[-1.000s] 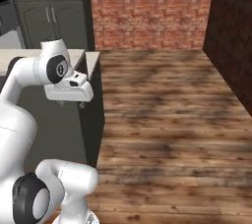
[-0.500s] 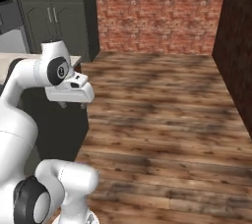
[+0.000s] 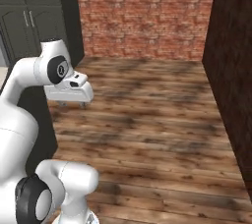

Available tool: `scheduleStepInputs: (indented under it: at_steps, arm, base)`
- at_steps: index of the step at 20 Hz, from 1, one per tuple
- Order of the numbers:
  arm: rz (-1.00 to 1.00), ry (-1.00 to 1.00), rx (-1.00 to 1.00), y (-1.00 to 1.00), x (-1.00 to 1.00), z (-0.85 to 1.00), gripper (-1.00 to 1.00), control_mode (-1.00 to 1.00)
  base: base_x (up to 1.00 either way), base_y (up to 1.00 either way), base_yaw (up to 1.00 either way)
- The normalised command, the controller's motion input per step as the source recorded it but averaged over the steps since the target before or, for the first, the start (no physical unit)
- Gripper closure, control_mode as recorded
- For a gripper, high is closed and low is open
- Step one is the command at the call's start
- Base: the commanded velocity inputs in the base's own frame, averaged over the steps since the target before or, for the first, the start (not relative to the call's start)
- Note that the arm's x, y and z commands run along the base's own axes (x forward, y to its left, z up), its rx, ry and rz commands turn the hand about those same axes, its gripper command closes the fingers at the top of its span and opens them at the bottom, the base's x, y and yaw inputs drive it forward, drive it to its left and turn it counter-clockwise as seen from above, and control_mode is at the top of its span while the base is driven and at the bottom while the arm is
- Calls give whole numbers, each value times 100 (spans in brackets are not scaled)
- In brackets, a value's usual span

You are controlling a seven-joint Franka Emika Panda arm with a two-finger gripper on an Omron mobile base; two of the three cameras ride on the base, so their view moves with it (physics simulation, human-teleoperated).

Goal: Retrieve the butter from the fridge and place it on a plate on the dining table. Then retrieve the butter knife by the fridge and place it near the plate.

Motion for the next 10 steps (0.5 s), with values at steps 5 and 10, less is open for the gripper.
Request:
scheduleStepInputs:
  at_steps: [5, 10]
  arm:
    - [0, 0, 0, 0, 0, 0, -100, 100]
    - [0, 0, 0, 0, 0, 0, -100, 100]
  base:
    - [100, -20, 7]
    - [100, 4, 21]
